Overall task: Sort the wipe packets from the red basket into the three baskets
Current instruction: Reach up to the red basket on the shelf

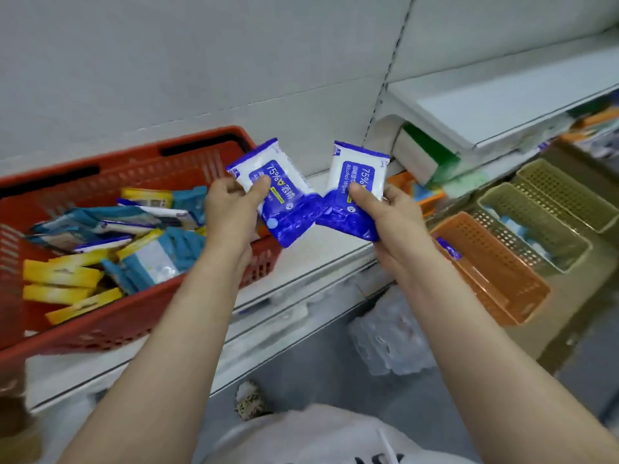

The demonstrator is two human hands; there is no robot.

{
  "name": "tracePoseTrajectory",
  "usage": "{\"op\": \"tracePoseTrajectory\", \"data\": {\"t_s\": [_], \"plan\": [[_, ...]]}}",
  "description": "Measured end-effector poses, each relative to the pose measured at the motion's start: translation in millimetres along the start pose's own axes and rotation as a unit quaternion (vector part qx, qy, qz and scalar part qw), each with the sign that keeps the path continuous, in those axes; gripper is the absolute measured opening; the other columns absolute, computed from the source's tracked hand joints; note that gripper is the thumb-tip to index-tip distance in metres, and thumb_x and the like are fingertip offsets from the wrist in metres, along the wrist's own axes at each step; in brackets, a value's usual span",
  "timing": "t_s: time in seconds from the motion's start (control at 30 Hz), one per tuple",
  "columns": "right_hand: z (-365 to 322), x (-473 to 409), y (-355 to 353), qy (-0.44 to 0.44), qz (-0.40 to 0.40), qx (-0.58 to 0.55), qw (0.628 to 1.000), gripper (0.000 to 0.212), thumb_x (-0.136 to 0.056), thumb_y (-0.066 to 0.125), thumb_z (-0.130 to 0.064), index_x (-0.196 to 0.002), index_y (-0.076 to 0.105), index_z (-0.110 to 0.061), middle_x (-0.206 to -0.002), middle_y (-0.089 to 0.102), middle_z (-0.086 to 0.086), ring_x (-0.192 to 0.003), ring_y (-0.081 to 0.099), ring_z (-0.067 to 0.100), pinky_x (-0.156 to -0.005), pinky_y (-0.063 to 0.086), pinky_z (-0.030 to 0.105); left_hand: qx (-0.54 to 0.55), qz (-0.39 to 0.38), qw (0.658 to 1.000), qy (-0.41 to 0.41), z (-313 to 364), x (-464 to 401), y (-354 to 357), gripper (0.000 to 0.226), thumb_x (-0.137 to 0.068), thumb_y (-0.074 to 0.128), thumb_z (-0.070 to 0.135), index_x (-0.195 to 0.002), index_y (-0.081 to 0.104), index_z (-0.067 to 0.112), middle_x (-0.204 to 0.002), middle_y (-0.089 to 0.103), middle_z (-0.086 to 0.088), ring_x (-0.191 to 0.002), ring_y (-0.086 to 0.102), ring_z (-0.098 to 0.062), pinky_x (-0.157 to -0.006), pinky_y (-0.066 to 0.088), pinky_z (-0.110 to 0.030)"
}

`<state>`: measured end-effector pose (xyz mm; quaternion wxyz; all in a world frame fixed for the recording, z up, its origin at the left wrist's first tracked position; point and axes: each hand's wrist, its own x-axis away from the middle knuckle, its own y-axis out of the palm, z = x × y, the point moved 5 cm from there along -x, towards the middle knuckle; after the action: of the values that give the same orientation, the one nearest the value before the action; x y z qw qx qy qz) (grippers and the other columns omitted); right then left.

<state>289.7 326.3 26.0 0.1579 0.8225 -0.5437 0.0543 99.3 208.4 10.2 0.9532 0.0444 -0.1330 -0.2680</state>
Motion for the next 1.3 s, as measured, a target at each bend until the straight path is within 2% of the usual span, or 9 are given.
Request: {"op": "tracePoseTrajectory", "data": {"t_s": [0.07, 0.17, 0.3, 0.53, 0.67, 0.87, 1.07, 1.2, 1.3], "plan": [[-6.7, 13.0, -59.2, -0.004, 0.026, -0.031, 0.999, 0.025, -0.086, 0.074, -0.013, -0.108, 0.065, -0.006, -0.101, 0.075, 0.015, -0.088, 0.072, 0.029, -0.085, 0.057, 0.046, 0.02, -0.048, 0.999, -0.003, -15.9, 30.1, 45.1, 0.015, -0.089, 0.07, 0.009, -0.1, 0.061, 0.012, -0.082, 0.069, 0.0, -0.065, 0.068, -0.012, -0.063, 0.058, -0.037], [-10.4, 37.0, -143.9, 0.015, 0.034, -0.07, 0.997, 0.02, -0.091, 0.066, -0.012, -0.11, 0.064, -0.007, -0.099, 0.075, 0.016, -0.081, 0.072, 0.03, -0.081, 0.056, 0.051, 0.031, -0.136, 0.99, -0.03, -49.8, 88.0, 118.8, 0.021, -0.091, 0.066, 0.003, -0.112, 0.064, 0.006, -0.092, 0.073, -0.006, -0.072, 0.071, -0.013, -0.062, 0.058, -0.03], [-7.7, 60.7, -247.1, 0.011, 0.08, -0.045, 0.996, 0.026, -0.09, 0.067, -0.011, -0.115, 0.064, -0.005, -0.101, 0.075, 0.014, -0.085, 0.073, 0.028, -0.078, 0.06, 0.046, 0.02, -0.208, 0.976, -0.066, -100.7, 165.8, 204.7, 0.043, -0.087, 0.072, 0.005, -0.126, 0.055, -0.001, -0.111, 0.071, -0.018, -0.092, 0.073, -0.03, -0.068, 0.062, -0.044], [6.4, 60.3, -366.4, 0.055, 0.104, -0.024, 0.993, 0.022, -0.089, 0.07, -0.011, -0.11, 0.063, -0.008, -0.097, 0.075, 0.011, -0.077, 0.074, 0.021, -0.067, 0.06, 0.033, -0.027, -0.217, 0.974, -0.063, -143.6, 224.9, 273.8, 0.032, -0.083, 0.077, 0.012, -0.111, 0.061, 0.019, -0.102, 0.075, -0.004, -0.089, 0.073, -0.022, -0.073, 0.061, -0.038], [-2.1, 26.2, -390.4, 0.069, 0.086, 0.016, 0.994, 0.024, -0.089, 0.071, -0.011, -0.111, 0.064, -0.008, -0.099, 0.075, 0.011, -0.079, 0.073, 0.022, -0.066, 0.059, 0.033, -0.086, -0.239, 0.964, -0.077, -148.1, 206.0, 302.3, 0.015, -0.086, 0.074, 0.016, -0.099, 0.067, 0.015, -0.09, 0.077, -0.004, -0.076, 0.074, -0.015, -0.061, 0.06, -0.026], [-24.5, -58.2, -432.8, 0.095, 0.096, 0.145, 0.98, 0.01, -0.093, 0.065, -0.008, -0.101, 0.063, -0.012, -0.102, 0.073, 0.012, -0.083, 0.07, 0.024, -0.079, 0.058, 0.038, -0.041, -0.16, 0.977, -0.138, -175.3, 129.9, 350.1, 0.028, -0.087, 0.073, 0.014, -0.112, 0.064, 0.005, -0.1, 0.075, -0.011, -0.08, 0.075, -0.017, -0.062, 0.059, -0.027], [-10.0, -141.8, -460.7, 0.129, 0.031, 0.379, 0.916, 0.022, -0.079, 0.081, -0.017, -0.093, 0.064, -0.019, -0.098, 0.073, 0.009, -0.086, 0.071, 0.025, -0.081, 0.059, 0.044, -0.022, -0.092, 0.982, -0.163, -198.9, 79.8, 378.9, 0.03, -0.089, 0.073, 0.022, -0.115, 0.063, 0.01, -0.102, 0.075, -0.007, -0.087, 0.074, -0.015, -0.067, 0.059, -0.028], [30.4, -192.4, -439.8, 0.108, -0.112, 0.593, 0.79, 0.031, -0.079, 0.08, -0.025, -0.106, 0.068, -0.015, -0.106, 0.069, 0.003, -0.098, 0.065, 0.021, -0.087, 0.052, 0.038, -0.049, -0.045, 0.983, -0.174, -217.1, 63.5, 374.8, 0.028, -0.089, 0.073, 0.025, -0.112, 0.064, 0.014, -0.104, 0.074, -0.004, -0.091, 0.074, -0.015, -0.071, 0.06, -0.028], [66.6, -218.1, -420.1, 0.1, -0.222, 0.66, 0.711, 0.037, -0.083, 0.076, -0.026, -0.118, 0.068, -0.016, -0.116, 0.068, 0.003, -0.107, 0.063, 0.022, -0.089, 0.05, 0.035, -0.045, -0.009, 0.981, -0.187, -235.1, 64.1, 363.7, 0.015, -0.091, 0.071, 0.023, -0.104, 0.064, 0.019, -0.099, 0.074, 0.002, -0.088, 0.074, -0.01, -0.067, 0.058, -0.023]]}}
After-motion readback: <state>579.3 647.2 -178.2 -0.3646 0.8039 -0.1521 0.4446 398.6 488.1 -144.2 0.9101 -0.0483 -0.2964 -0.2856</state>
